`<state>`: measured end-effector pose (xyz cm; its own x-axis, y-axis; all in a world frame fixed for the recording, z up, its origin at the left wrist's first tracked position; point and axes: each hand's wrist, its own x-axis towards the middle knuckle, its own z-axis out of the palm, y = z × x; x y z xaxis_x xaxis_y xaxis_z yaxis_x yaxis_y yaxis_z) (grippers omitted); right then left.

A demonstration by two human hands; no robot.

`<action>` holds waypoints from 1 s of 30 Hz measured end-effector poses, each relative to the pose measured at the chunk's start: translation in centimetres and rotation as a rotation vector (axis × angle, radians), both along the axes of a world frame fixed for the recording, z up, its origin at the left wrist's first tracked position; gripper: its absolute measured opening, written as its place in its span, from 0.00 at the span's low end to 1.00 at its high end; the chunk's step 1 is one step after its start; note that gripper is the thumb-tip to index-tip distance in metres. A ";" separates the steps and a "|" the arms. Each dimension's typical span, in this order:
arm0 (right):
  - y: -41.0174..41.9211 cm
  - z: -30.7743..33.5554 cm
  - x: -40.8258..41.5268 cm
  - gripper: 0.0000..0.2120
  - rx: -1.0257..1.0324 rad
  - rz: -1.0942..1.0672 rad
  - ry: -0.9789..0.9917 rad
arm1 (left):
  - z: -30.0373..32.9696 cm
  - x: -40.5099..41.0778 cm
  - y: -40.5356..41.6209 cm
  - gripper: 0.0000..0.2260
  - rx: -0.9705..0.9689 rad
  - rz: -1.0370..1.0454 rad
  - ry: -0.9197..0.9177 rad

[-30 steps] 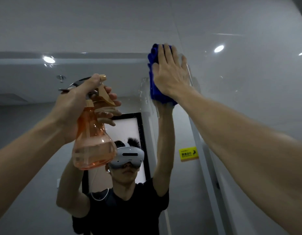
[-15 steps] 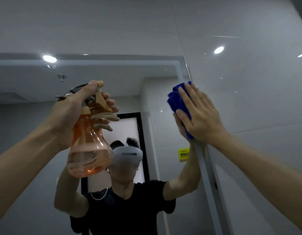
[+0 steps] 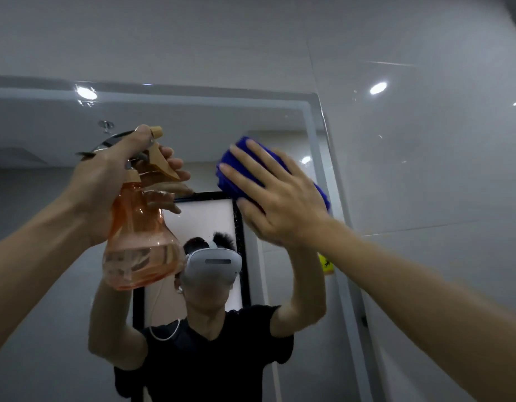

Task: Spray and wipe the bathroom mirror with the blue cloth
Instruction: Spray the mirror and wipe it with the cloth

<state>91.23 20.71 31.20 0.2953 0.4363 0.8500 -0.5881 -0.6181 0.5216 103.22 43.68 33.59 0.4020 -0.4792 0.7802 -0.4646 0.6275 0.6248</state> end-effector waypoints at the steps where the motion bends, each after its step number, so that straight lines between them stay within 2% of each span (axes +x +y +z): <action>1: -1.2 -1.8 -0.9 0.25 -0.005 0.016 -0.009 | 0.0 -0.1 -0.1 0.17 0.005 0.003 0.012; 3: -3.2 -3.6 -2.7 0.24 0.035 0.049 -0.069 | 0.0 -0.3 -0.2 0.17 0.013 0.006 0.023; 6: -5.0 -2.1 -4.2 0.24 0.153 0.036 -0.152 | 0.1 -0.4 -0.3 0.18 0.036 0.005 0.016; 10: -4.8 6.5 -4.1 0.27 0.460 0.050 -0.314 | -0.4 -0.1 -0.2 0.18 0.059 0.013 0.047; 13: -2.8 12.3 -2.9 0.26 0.624 0.079 -0.339 | -0.9 -0.2 0.0 0.17 0.068 0.038 0.049; 16: 0.6 11.9 0.5 0.25 0.484 0.059 -0.294 | -1.4 0.0 0.3 0.17 0.059 0.069 0.049; 20: 3.8 5.8 2.7 0.25 0.258 0.049 -0.026 | -1.7 0.1 0.9 0.17 0.058 0.086 0.050; 22: 3.5 2.7 2.5 0.25 0.161 0.012 0.046 | -1.8 0.1 1.2 0.18 0.062 0.099 0.049; 24: 2.7 0.8 1.9 0.27 0.204 0.076 0.050 | -2.3 0.1 1.7 0.20 0.072 0.117 0.050; 27: 2.4 0.0 1.0 0.29 0.390 0.271 -0.023 | -3.1 0.4 2.7 0.22 0.082 0.147 0.056; 30: 2.4 -0.2 1.2 0.30 0.426 0.239 -0.074 | -3.9 1.2 4.5 0.21 0.068 0.158 0.062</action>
